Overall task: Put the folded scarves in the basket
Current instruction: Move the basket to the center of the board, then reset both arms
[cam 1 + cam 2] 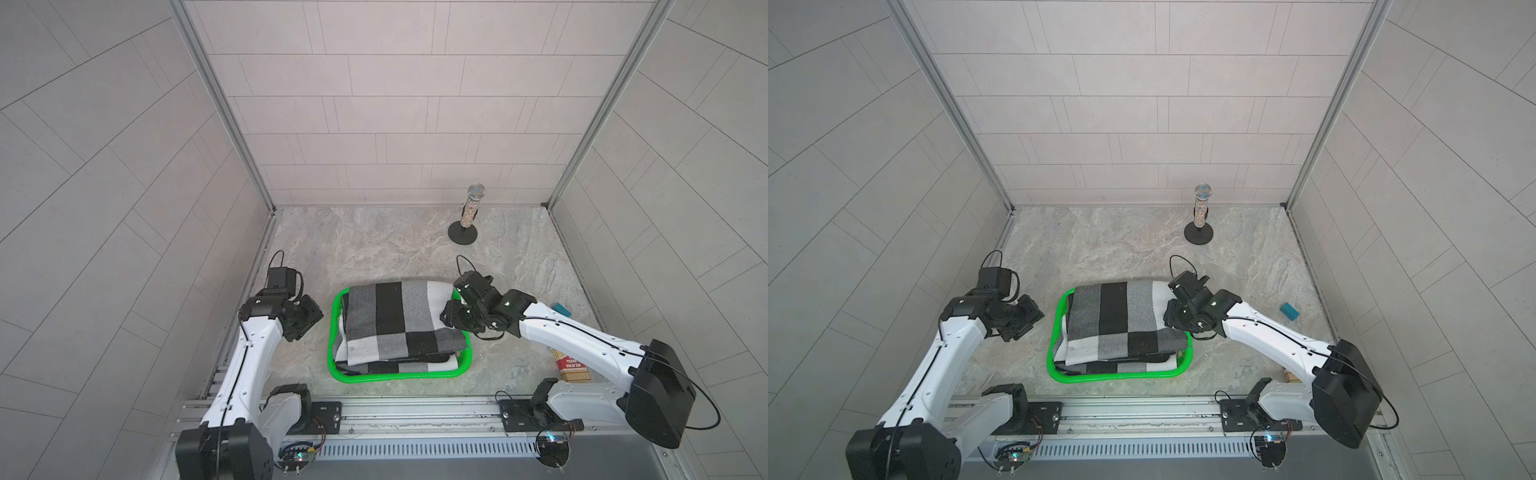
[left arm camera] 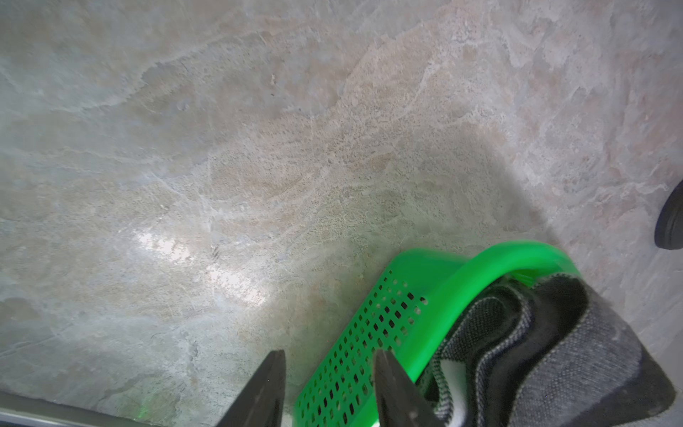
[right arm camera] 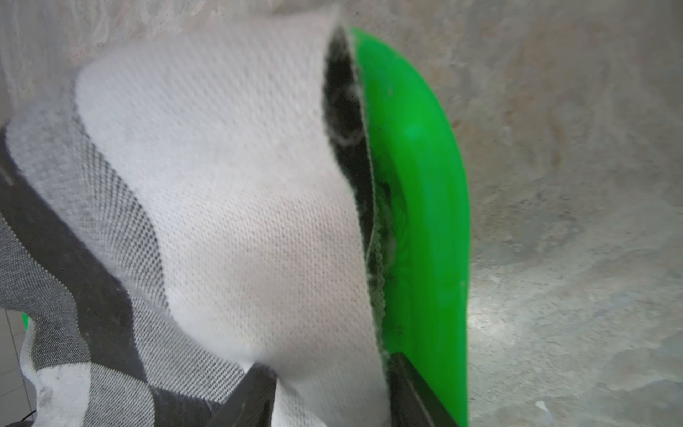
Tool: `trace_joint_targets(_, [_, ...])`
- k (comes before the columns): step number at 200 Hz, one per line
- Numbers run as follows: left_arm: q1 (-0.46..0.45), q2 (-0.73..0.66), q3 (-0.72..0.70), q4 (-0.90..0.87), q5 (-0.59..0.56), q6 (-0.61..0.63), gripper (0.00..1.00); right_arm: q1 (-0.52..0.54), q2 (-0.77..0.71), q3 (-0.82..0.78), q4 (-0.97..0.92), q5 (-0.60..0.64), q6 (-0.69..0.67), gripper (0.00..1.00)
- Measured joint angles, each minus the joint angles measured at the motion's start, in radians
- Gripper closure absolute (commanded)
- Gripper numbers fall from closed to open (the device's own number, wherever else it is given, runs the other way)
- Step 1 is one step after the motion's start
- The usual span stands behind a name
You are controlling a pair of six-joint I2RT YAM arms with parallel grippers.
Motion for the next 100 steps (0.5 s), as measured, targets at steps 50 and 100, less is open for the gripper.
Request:
trace_joint_targets(50, [-0.001,0.049,0.014,0.032,0.066,0.032,0.51,-0.031,-0.114,0.012,-0.067,0.040,-0.039,0.22])
trace_joint_targets(100, [-0.003,0.069,0.051,0.134,0.097,0.050,0.00,-0.197,-0.193,0.203,-0.159,0.109,-0.167,0.00])
